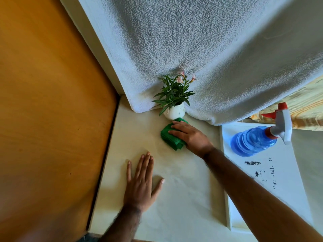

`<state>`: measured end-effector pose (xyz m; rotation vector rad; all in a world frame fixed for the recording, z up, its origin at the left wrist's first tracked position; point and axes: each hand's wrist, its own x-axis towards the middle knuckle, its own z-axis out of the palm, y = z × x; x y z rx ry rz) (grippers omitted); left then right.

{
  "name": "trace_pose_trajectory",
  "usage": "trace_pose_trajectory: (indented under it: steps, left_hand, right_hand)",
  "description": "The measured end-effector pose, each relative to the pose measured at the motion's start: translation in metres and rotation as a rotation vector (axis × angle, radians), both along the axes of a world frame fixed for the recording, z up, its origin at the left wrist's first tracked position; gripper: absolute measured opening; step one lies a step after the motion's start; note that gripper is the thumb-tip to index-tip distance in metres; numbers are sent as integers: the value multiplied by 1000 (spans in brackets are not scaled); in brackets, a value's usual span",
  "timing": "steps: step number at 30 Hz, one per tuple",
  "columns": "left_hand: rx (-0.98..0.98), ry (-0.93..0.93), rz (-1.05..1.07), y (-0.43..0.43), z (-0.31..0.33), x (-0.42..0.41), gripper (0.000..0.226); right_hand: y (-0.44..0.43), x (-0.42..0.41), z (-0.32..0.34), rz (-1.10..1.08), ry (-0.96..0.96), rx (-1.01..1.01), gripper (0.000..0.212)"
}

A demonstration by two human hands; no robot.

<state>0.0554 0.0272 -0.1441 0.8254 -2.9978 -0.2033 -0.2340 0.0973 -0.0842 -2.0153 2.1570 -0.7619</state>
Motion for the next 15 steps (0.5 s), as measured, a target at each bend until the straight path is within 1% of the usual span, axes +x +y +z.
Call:
trace_pose_trajectory:
  steps: [3, 4, 7, 9, 13, 15]
  left_hand:
    - [11, -13, 2, 0, 0, 0, 90]
    - [12, -17, 4, -1, 1, -1, 90]
    - [12, -20, 10, 0, 1, -1, 91]
    - [11, -23, 10, 0, 1, 0, 91]
    - [5, -10, 6, -1, -2, -1, 91]
    - [9, -2, 6, -2, -3, -1, 91]
  right_hand:
    - [3, 5, 3, 3, 13, -8, 56]
    - [1, 7, 7, 32, 36, -33, 53]
    - [-17, 10, 20, 138, 96, -123, 35]
    - [-30, 6, 26, 144, 109, -143, 34]
    - [-35, -5, 20, 158, 107, -66, 36]
    - [-31, -3, 14, 168, 55, 34, 46]
